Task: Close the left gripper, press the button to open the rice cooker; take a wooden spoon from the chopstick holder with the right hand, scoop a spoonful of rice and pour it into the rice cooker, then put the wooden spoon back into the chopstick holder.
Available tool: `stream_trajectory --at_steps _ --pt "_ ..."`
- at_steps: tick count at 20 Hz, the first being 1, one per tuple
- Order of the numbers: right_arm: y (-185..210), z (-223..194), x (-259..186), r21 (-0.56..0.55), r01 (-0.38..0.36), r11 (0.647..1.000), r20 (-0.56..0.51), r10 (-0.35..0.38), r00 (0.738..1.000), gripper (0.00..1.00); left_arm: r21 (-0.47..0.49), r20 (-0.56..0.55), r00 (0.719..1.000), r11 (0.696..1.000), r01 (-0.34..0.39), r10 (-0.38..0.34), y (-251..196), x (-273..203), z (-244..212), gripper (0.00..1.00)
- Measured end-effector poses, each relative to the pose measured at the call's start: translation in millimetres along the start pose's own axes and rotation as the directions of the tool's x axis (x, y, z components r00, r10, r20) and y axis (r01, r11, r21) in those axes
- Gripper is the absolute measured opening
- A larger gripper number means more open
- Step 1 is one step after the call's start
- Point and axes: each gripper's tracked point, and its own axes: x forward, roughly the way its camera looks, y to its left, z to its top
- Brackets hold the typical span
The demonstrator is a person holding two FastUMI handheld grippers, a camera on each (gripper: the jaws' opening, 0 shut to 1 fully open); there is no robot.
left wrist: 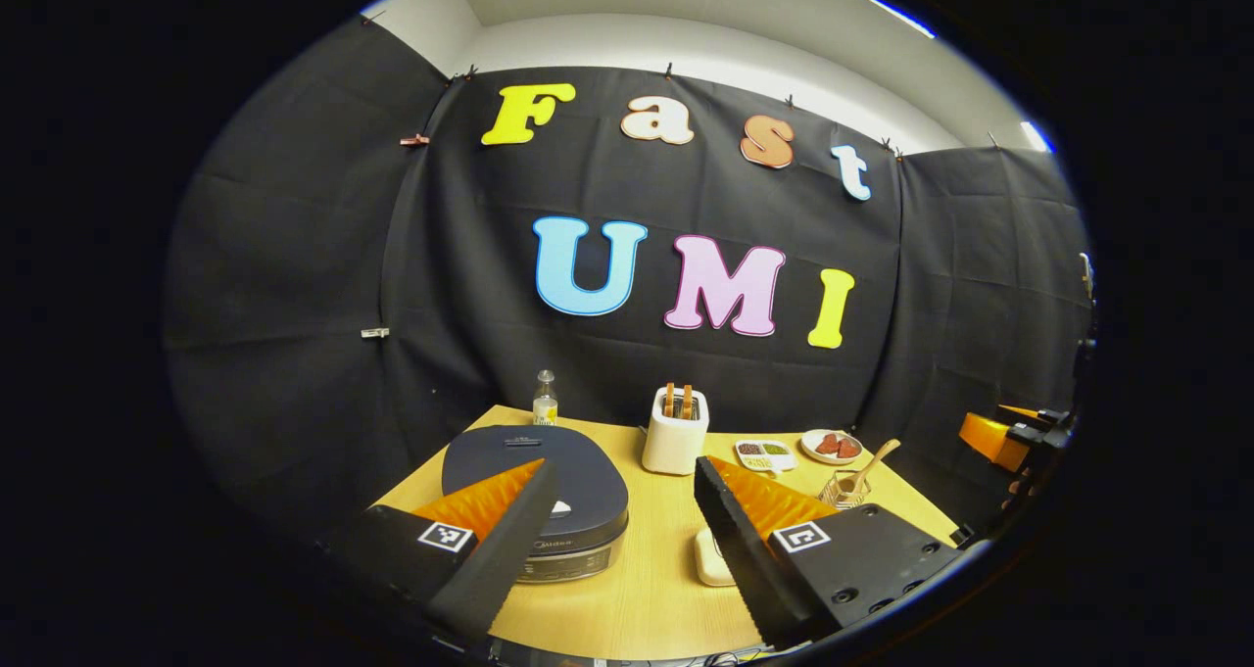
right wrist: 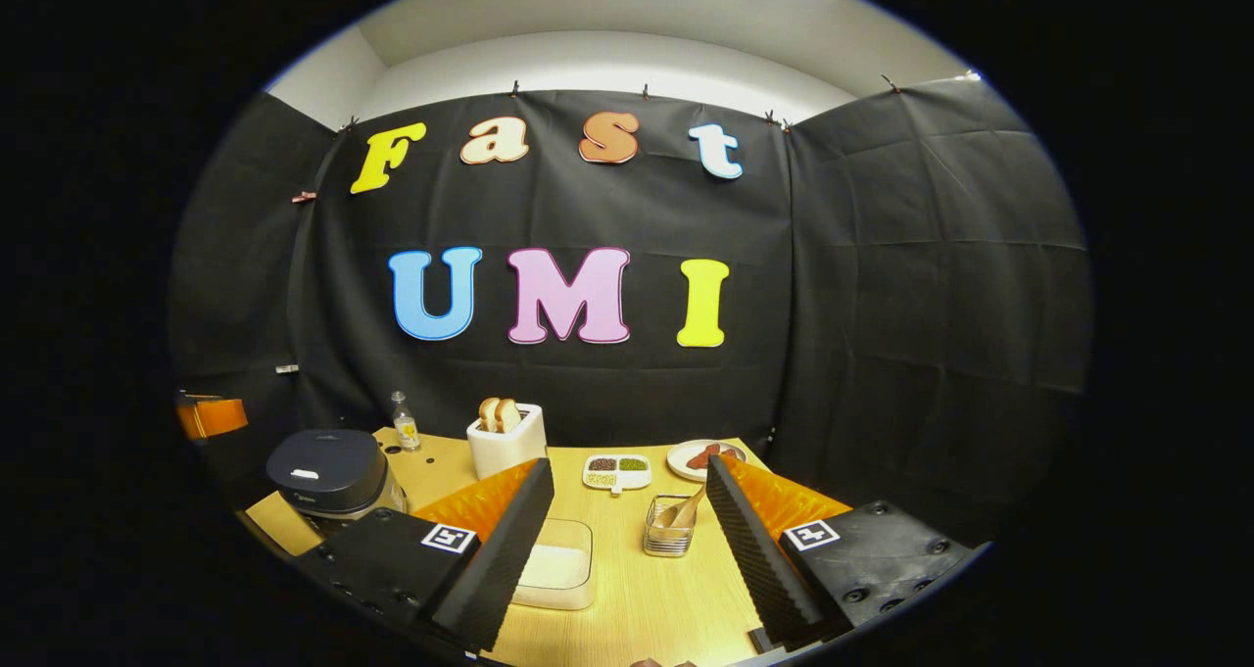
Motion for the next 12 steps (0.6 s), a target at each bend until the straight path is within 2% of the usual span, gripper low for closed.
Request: stream_trajectory --at_steps 8,10,12 --pt "-7 -11 2 0.002 0.027 1.0 -0.025 -0.027 0.999 0.98 0.03 -0.023 1.0 0.999 -0.014 0.015 5 11 2 0.95" --pt "-9 -11 8 -0.004 0.028 1.0 -0.028 -0.028 0.999 0.98 0.026 -0.037 0.999 0.999 -0.019 0.02 8 17 2 0.92" --pt "-10 -12 15 -0.002 0.028 1.0 -0.038 -0.028 0.999 0.98 0.022 -0.055 0.998 0.999 -0.031 0.032 13 24 1 0.83"
